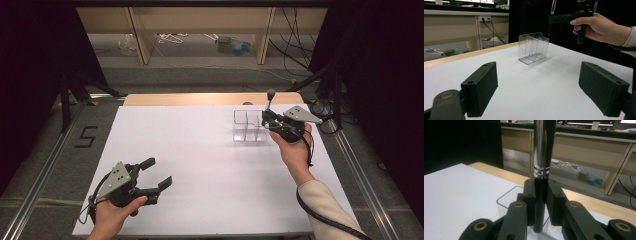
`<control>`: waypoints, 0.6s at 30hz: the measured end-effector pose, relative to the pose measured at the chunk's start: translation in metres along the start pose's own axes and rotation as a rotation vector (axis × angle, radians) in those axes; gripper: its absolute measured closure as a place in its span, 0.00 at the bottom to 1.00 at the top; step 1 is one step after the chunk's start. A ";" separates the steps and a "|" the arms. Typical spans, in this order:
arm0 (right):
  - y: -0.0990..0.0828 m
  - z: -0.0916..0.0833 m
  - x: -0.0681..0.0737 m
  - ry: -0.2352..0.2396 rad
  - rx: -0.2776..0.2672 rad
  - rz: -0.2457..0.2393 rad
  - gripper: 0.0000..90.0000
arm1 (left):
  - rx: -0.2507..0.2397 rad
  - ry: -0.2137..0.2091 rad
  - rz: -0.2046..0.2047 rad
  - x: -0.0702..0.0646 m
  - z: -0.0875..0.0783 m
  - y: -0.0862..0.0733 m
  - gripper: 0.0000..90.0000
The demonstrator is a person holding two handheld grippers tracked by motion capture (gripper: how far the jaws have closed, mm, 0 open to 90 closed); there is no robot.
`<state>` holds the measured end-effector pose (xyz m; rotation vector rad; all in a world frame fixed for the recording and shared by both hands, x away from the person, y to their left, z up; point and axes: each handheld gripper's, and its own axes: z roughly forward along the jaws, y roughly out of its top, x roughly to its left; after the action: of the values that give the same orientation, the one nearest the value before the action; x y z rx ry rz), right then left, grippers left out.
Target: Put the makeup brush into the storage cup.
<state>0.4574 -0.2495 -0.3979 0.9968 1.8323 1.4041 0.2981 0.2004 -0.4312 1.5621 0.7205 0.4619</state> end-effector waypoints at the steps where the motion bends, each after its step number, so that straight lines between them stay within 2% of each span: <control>1: 0.000 0.000 0.000 -0.003 -0.003 0.000 0.88 | 0.000 0.000 0.000 0.000 0.000 0.000 0.17; 3: 0.001 0.000 0.000 -0.004 0.010 0.005 0.88 | 0.001 0.000 0.001 0.000 0.000 0.000 0.17; 8: 0.001 0.001 -0.002 -0.009 -0.006 0.000 0.88 | 0.000 0.000 0.001 0.000 0.000 0.000 0.17; 11: 0.001 0.001 -0.002 -0.010 0.012 0.008 0.88 | 0.000 -0.001 0.001 0.000 0.000 0.000 0.17; 13: 0.001 0.003 -0.002 -0.004 -0.006 0.006 0.88 | 0.000 -0.001 0.002 0.000 0.000 0.000 0.17; 18: 0.001 0.004 -0.004 -0.014 -0.005 -0.002 0.88 | 0.001 -0.001 0.002 0.000 0.000 0.000 0.17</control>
<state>0.4628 -0.2506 -0.3977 0.9999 1.8179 1.3967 0.2980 0.2006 -0.4312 1.5635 0.7186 0.4622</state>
